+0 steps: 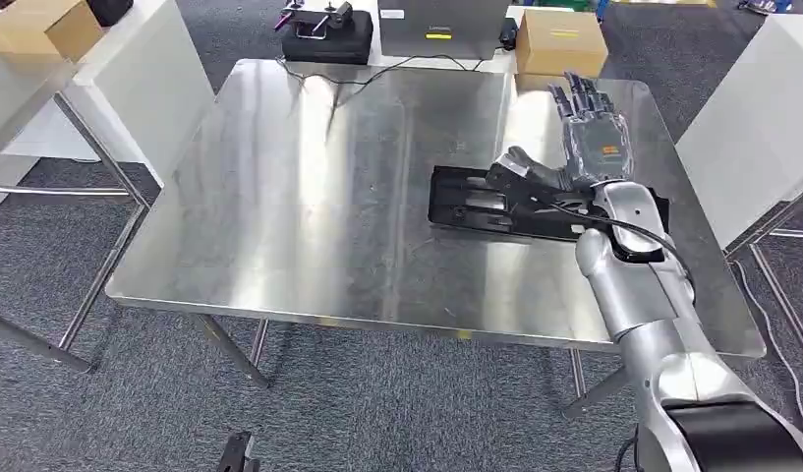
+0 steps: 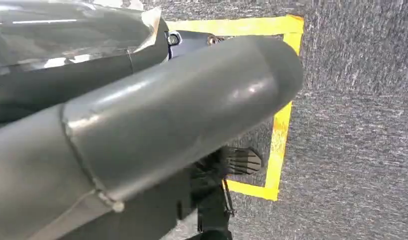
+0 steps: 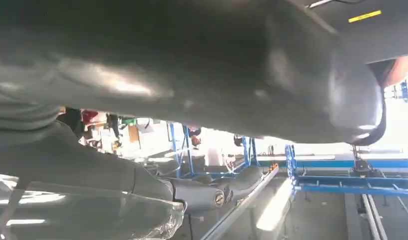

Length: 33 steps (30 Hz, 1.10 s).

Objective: Take the parts from the cabinet and place them on the table.

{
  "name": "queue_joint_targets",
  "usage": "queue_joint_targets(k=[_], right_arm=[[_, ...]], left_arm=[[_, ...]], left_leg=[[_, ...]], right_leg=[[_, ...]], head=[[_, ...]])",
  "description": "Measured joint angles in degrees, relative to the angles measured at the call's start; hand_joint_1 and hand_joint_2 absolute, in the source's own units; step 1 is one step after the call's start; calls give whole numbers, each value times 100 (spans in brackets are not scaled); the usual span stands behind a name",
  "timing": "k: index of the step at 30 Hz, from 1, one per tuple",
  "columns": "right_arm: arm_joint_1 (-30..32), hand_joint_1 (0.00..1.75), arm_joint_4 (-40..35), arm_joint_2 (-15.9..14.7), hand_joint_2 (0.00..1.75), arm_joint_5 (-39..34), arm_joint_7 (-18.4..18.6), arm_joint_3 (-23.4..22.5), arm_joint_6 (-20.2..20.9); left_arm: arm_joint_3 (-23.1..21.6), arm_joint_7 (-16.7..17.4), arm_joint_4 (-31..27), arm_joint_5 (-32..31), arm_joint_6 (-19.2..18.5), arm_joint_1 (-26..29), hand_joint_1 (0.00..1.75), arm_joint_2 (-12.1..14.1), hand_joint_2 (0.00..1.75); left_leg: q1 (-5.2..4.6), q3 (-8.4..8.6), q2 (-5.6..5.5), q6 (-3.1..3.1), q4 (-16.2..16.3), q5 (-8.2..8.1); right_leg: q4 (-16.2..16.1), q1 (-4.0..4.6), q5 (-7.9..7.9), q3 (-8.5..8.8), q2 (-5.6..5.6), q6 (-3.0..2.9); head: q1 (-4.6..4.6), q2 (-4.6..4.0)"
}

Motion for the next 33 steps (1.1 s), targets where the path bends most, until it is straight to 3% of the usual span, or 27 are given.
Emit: queue_joint_targets(k=[2,4,5,6,7,9,10,11,12,13,14,15,16,18,19,20,22,23,24,25,26,27,28,29,30,31,33], right_arm=[[-4,0,2,15,0,0,-2,11,0],[14,0,11,15,0,-2,-2,20,0],[4,0,22,11,0,-2,-4,30,2],[0,0,26,11,0,-2,-4,35,4],[-5,0,31,11,0,-7,-4,42,2],[0,0,55,11,0,-9,-22,52,2],[6,0,66,11,0,-13,-28,57,0],[8,0,79,11,0,-18,-35,61,-4],[6,0,83,11,0,-20,-39,68,-7],[-2,0,83,13,0,-26,-42,74,-11],[-25,0,83,18,0,-28,-44,90,-18],[-50,0,76,24,0,-28,-44,101,-26],[-50,0,74,39,0,-31,-46,116,-68],[-39,0,77,31,0,-28,-44,149,-122],[7,0,61,31,0,-31,-39,164,-140],[44,0,24,35,0,-37,-35,188,-175],[112,0,-20,37,0,-37,-28,203,-179],[163,0,-39,42,0,-39,-20,208,-179],[196,0,-44,44,0,-39,-17,212,-179],[244,0,-50,42,0,-39,-17,223,-179],[285,0,-57,42,0,-39,-17,230,-179],[309,0,-57,39,0,-39,-17,232,-179],[322,0,-63,39,0,-39,-18,234,-179],[321,0,-72,35,0,-39,-17,238,-179],[317,0,-103,35,0,-42,-15,238,-179],[318,0,-131,20,0,-44,-4,238,-181],[322,0,-133,22,0,-44,-2,245,-181]], left_arm=[[2,-2,2,13,-4,16,0,9,0],[2,-2,2,20,-4,17,0,7,0],[2,-2,2,20,-7,13,0,11,0],[4,-4,2,20,-7,15,0,11,0],[4,-7,2,20,-15,18,0,9,0],[4,-9,2,22,-18,21,0,7,0],[7,-9,2,26,-17,24,0,7,0],[9,-15,2,26,-17,28,0,7,0],[15,-15,2,28,-13,30,0,7,0],[26,-18,2,28,-13,31,0,7,0],[33,-24,0,28,-13,30,0,-2,0],[35,-26,-2,31,-13,31,0,-26,0],[39,-31,-2,37,-13,36,0,-31,0],[55,-33,-2,50,-11,42,0,-35,0],[79,-42,-2,61,-11,52,0,-39,0],[101,-52,0,79,-2,56,0,-31,0],[109,-57,0,87,0,69,0,-31,0],[118,-57,0,87,2,75,0,-26,0],[125,-57,0,87,4,77,0,-22,0],[133,-57,0,87,4,78,0,-15,0],[136,-59,0,87,4,80,0,-13,0],[138,-59,0,87,4,80,0,-7,0],[138,-59,0,90,4,80,0,-7,0],[140,-59,0,88,4,77,0,-7,0],[140,-59,-2,90,4,68,0,-13,0],[140,-63,-4,90,4,70,0,-20,0],[142,-63,-2,90,4,82,0,-6,0]], left_leg=[[-31,-92,-12,127,31,78],[-59,-144,2,271,6,198],[-41,-190,19,328,2,251],[-44,-250,20,383,2,300],[-53,-317,19,415,4,353],[-83,-466,23,443,11,465],[-101,-530,24,450,11,512],[-124,-599,29,455,12,567],[-145,-659,29,457,12,617],[-170,-715,29,457,11,669],[-180,-757,29,452,11,721],[-201,-795,28,421,15,762],[-188,-787,45,387,-24,822],[-160,-786,56,325,-43,900],[-171,-792,52,266,-95,958],[-152,-843,41,237,-41,845],[-132,-960,49,150,349,252],[-101,-1084,51,92,860,-136],[-80,-1175,51,50,1253,-323],[-57,-1218,56,12,1584,-363],[-35,-1149,63,-17,1647,-237],[-13,-994,71,-44,1511,-57],[13,-706,79,-75,1168,140],[40,-383,81,-106,743,223],[63,-33,74,-150,207,30],[1,73,27,-70,30,-23],[-33,-10,40,18,73,21]], right_leg=[[-53,-4,89,-7,4,117],[-116,-38,182,-32,5,211],[-38,-65,59,-111,1,182],[212,-57,-196,-219,2,123],[660,-43,-500,-362,3,74],[1628,-5,-953,-641,5,45],[1843,8,-1015,-652,5,66],[1801,26,-985,-529,5,84],[1533,49,-891,-286,5,92],[1068,87,-769,66,6,74],[499,148,-725,490,12,-6],[15,197,-898,814,-12,-142],[11,221,-818,835,-51,-83],[-45,237,-762,753,-30,-128],[-113,215,-684,727,-34,-189],[-182,145,-574,757,-56,-205],[-193,134,-449,646,-62,-293],[-189,128,-373,558,-60,-290],[-184,125,-320,484,-60,-282],[-179,116,-260,399,-60,-253],[-172,100,-199,325,-64,-230],[-161,81,-161,259,-66,-186],[-133,53,-120,183,-66,-151],[-88,32,-92,121,-65,-109],[-14,55,-68,41,-67,-68],[33,63,-38,-11,-71,-25],[-2,76,56,-9,-68,89]], head=[[68,0],[77,0],[72,0],[99,0],[114,0],[129,0],[131,0],[131,0],[133,0],[131,0],[134,0],[118,0],[105,0],[136,0],[134,0],[149,0],[100,0],[79,0],[77,0],[70,0],[72,0],[70,0],[72,0],[66,0],[53,0],[37,0],[53,0]])
